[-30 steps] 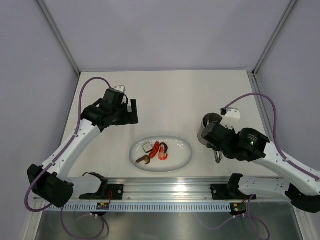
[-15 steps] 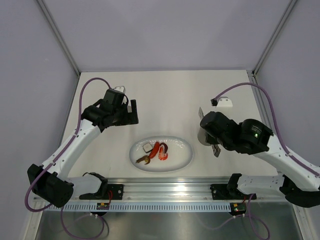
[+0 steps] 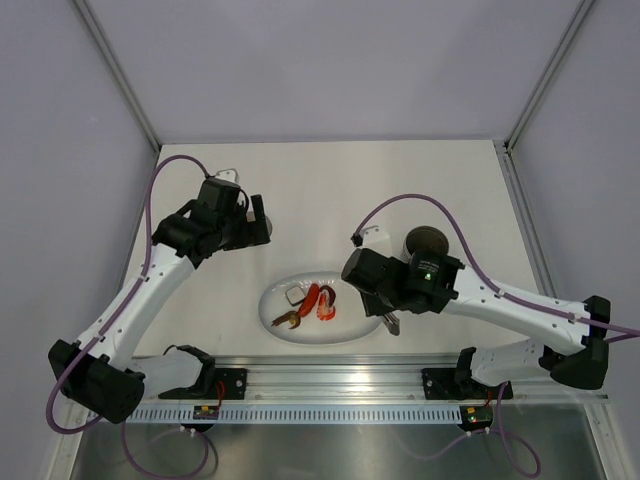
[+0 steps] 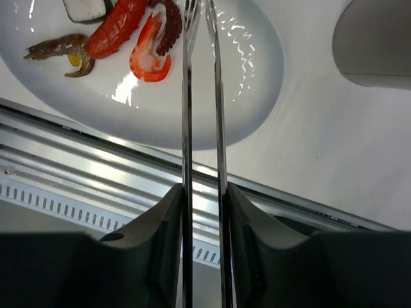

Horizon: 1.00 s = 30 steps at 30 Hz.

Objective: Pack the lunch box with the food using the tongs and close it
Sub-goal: Pick up the fake food from the plate.

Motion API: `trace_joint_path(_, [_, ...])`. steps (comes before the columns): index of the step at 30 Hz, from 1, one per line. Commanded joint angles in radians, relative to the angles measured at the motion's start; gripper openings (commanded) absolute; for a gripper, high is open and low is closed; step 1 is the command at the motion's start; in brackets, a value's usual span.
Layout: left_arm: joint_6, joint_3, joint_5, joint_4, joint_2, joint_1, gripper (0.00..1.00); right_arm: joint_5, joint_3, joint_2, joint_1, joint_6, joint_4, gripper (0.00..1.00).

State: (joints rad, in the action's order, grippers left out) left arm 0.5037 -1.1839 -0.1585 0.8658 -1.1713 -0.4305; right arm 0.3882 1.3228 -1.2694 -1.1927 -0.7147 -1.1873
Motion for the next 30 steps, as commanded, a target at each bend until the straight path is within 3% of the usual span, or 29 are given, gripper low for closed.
trace_joint_path(1, [0.013, 0.013, -0.021, -0.048, 0.027, 0.006, 0.99, -0.087, -0.039, -0.024, -0.008, -0.055, 0.120, 0.39])
trace_joint_path(9, [0.006, 0.026, -0.026, -0.042, 0.030, 0.006, 0.99, -0.156, -0.085, -0.088, -0.010, -0.095, 0.195, 0.48])
trace_joint_path(30, [-0.002, 0.038, -0.013, -0.039, 0.033, 0.010, 0.99, -0.144, -0.125, -0.186, -0.010, -0.108, 0.229, 0.48])
